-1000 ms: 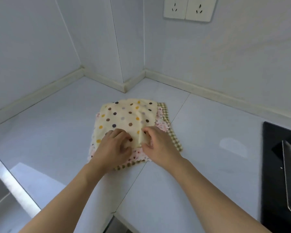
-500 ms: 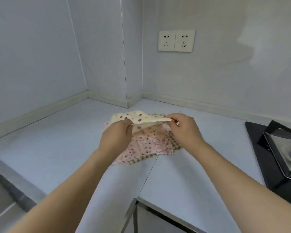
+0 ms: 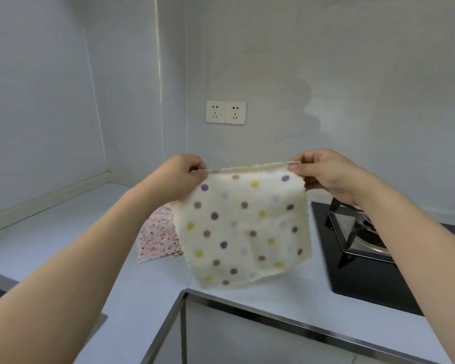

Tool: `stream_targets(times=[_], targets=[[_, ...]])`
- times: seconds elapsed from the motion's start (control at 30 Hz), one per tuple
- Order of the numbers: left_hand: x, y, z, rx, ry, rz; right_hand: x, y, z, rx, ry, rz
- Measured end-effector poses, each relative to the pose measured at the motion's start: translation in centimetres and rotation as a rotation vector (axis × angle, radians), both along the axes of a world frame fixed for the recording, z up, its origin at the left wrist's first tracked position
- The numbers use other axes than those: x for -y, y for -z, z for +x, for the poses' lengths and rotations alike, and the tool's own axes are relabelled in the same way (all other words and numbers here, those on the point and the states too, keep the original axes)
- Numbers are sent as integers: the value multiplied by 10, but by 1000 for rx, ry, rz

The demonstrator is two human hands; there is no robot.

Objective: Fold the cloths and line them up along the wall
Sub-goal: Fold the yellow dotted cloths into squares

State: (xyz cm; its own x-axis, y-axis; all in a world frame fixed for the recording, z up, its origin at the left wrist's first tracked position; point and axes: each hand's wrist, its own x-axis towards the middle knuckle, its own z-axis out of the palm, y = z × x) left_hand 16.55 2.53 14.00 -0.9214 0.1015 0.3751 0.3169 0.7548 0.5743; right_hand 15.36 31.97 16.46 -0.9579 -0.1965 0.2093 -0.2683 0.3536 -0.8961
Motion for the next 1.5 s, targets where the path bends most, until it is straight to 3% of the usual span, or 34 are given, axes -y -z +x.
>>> stream_targets(times=[0.17,0.27,0.4,0.53,0.63,0.77,1.03,1.17,1.4,1.5], targets=[[-24,36,-32,31,14,-74,-20,42,-8,-67,246,292],[-33,61,-52,1,-52,-185,-24,64,-19,-81,370,268],[-43,80,-64,-294,-114,-415,-23,85,-28,-95,402,114],[-44,110,-50,-488,-15,-480,-27,126,-15,-216,403,363],[-39,163,-21,-429,147,-532,-33,174,3,-155,337,513],[-34,213,-2,-269,222,-393,-35,230,26,-185,268,623],[-29,213,-8,-237,289,-375,-36,239,25,-328,296,621],[-26,216,-11,-229,362,-429,-36,239,27,-314,180,646],[-28,208,-8,-162,215,-300,-37,238,26,-274,117,700],[-26,207,-7,-170,214,-328,-37,239,24,-303,135,686]])
